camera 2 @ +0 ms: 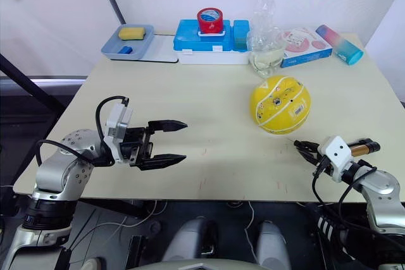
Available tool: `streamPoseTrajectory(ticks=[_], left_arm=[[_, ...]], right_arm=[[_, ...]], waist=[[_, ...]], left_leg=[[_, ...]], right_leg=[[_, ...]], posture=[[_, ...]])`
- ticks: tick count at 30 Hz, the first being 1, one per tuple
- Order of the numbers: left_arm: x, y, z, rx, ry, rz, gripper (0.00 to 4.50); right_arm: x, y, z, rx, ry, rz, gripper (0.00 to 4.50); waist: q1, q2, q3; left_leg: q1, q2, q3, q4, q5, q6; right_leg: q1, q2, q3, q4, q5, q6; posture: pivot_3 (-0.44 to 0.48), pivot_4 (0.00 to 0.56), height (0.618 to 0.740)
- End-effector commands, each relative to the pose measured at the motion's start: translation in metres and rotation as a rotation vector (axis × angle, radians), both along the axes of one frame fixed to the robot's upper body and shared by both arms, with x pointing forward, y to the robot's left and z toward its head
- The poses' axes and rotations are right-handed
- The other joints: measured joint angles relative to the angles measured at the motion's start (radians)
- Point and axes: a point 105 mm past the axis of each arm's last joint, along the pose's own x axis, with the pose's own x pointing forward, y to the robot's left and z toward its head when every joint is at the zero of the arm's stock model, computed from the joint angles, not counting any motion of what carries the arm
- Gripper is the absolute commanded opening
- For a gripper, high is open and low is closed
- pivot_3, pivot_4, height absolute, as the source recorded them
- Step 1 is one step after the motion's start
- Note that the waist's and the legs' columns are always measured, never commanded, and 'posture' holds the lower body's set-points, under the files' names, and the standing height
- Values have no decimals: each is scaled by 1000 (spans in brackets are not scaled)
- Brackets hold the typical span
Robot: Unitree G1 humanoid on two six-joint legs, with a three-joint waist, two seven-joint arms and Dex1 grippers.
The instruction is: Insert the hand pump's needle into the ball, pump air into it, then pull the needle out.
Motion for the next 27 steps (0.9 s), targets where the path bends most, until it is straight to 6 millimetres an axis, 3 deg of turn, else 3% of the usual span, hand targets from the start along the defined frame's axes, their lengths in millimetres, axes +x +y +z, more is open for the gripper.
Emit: streamPoseTrajectory(ticks=[1,4,14,20,27], left_arm=[[-2,5,11,-18,-58,16,4500],[-2,6,4,-22,-49,41,4500],[7,23,-20,-63,-19,246,4500],[4,36,-36,-65,8,371,4500],[8,60,-67,31,8,572,4500]], right_arm=[[0,-4,14,-11,-60,4,3118],[-6,-9,21,21,-75,-10,4482],[-42,-37,28,240,-43,-122,4482],[-60,-59,17,341,40,-202,4482],[-70,-84,1,343,80,-302,4482]], waist=[[0,0,0],[2,0,0],[1,1,1],[2,1,1],[1,2,1]], left_leg=[[0,0,0,0,0,0],[0,0,0,0,0,0],[1,3,0,-1,-1,0],[1,4,0,-1,-5,1],[1,4,0,-1,-6,0]], right_leg=[[0,0,0,0,0,0],[0,0,0,0,0,0],[0,0,0,-1,0,0],[-1,0,0,-1,-1,-1],[-1,0,0,-1,-1,-1]], posture=[[0,150,739],[0,150,739],[0,150,739],[0,150,739],[0,150,739]])
